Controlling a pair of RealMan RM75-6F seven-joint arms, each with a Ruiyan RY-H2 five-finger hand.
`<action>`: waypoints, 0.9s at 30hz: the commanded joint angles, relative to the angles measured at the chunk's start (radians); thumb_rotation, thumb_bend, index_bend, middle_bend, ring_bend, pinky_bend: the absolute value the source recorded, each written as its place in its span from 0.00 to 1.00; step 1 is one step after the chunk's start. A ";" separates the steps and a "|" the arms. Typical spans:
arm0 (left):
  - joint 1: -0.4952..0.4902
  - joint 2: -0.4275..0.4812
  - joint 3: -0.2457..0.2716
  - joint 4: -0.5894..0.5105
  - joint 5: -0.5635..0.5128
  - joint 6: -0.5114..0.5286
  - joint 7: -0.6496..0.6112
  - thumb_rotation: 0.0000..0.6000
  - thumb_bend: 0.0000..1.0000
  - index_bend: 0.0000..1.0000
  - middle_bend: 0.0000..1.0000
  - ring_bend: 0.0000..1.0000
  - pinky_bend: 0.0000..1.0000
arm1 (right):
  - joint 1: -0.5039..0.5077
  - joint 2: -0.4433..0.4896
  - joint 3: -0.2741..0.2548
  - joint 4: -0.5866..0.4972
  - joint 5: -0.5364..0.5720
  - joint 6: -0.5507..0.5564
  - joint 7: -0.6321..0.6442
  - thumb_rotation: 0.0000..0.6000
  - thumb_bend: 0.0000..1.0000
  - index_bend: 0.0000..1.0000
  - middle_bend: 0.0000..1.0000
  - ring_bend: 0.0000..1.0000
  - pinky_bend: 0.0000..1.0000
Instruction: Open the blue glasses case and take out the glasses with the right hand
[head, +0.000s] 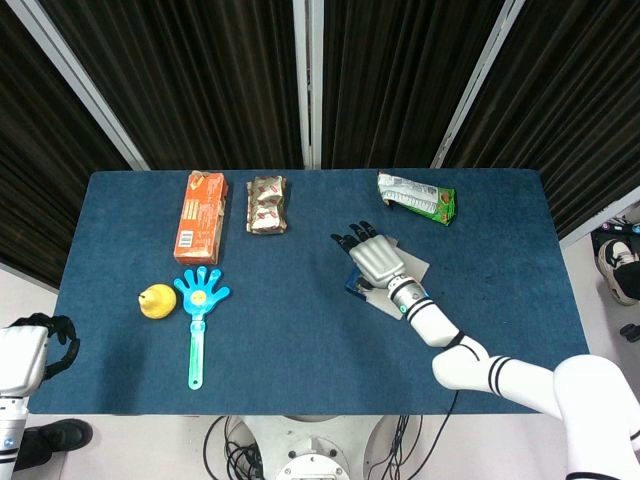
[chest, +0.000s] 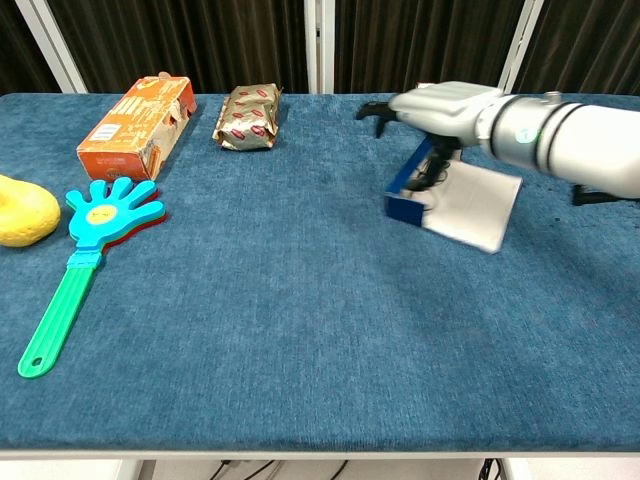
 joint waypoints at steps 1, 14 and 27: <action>0.000 0.001 0.000 0.001 0.000 -0.001 -0.004 1.00 0.38 0.61 0.61 0.45 0.52 | 0.043 -0.066 0.036 0.032 0.023 0.001 -0.023 1.00 0.19 0.00 0.19 0.00 0.00; 0.001 0.003 0.002 0.005 0.002 0.000 -0.022 1.00 0.38 0.61 0.61 0.45 0.52 | 0.116 -0.122 0.101 0.064 0.183 -0.042 -0.127 1.00 0.28 0.04 0.24 0.00 0.00; 0.001 0.002 0.001 0.000 0.000 0.000 -0.005 1.00 0.38 0.61 0.61 0.45 0.52 | 0.035 -0.001 0.026 0.006 0.137 -0.083 -0.010 1.00 0.39 0.27 0.29 0.00 0.00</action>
